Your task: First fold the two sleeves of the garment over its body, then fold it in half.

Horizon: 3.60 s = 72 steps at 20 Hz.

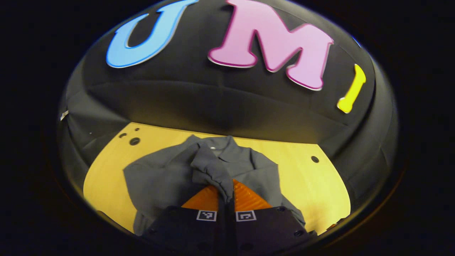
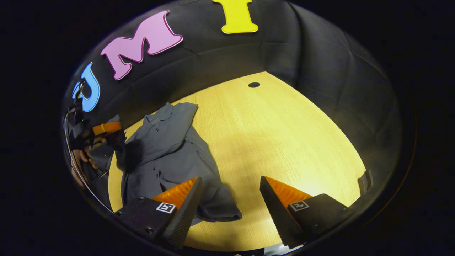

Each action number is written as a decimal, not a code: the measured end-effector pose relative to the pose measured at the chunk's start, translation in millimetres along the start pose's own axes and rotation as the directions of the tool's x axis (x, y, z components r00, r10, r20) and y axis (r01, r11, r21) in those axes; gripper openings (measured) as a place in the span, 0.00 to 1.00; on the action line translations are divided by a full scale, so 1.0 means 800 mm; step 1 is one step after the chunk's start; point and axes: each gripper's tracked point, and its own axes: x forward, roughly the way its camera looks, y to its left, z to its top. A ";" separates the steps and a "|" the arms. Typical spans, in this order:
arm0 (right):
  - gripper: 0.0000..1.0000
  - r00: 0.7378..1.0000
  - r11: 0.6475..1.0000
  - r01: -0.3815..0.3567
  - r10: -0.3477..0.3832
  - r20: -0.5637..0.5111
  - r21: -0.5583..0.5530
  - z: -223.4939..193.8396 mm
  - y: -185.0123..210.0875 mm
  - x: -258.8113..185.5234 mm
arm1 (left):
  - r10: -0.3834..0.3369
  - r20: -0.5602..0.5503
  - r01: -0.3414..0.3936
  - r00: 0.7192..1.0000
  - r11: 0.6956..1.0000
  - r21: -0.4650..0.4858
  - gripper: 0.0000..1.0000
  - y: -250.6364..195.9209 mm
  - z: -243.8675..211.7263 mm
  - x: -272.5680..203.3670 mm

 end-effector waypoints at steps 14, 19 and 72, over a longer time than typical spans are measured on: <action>0.99 0.995 0.998 -0.060 0.059 -0.082 -0.017 -0.014 0.019 0.028 | -0.208 -0.137 0.225 0.968 0.966 0.125 0.51 -0.126 -0.059 0.050; 0.99 0.985 0.991 -0.127 0.123 -0.117 -0.032 -0.019 0.054 0.036 | -0.141 -0.097 0.152 0.985 0.982 0.116 0.95 -0.048 -0.070 -0.021; 0.08 0.959 0.946 -0.192 0.124 -0.254 -0.261 -0.075 0.135 0.030 | 0.101 -0.258 -0.117 0.961 0.992 -0.047 0.05 0.207 -0.251 -0.250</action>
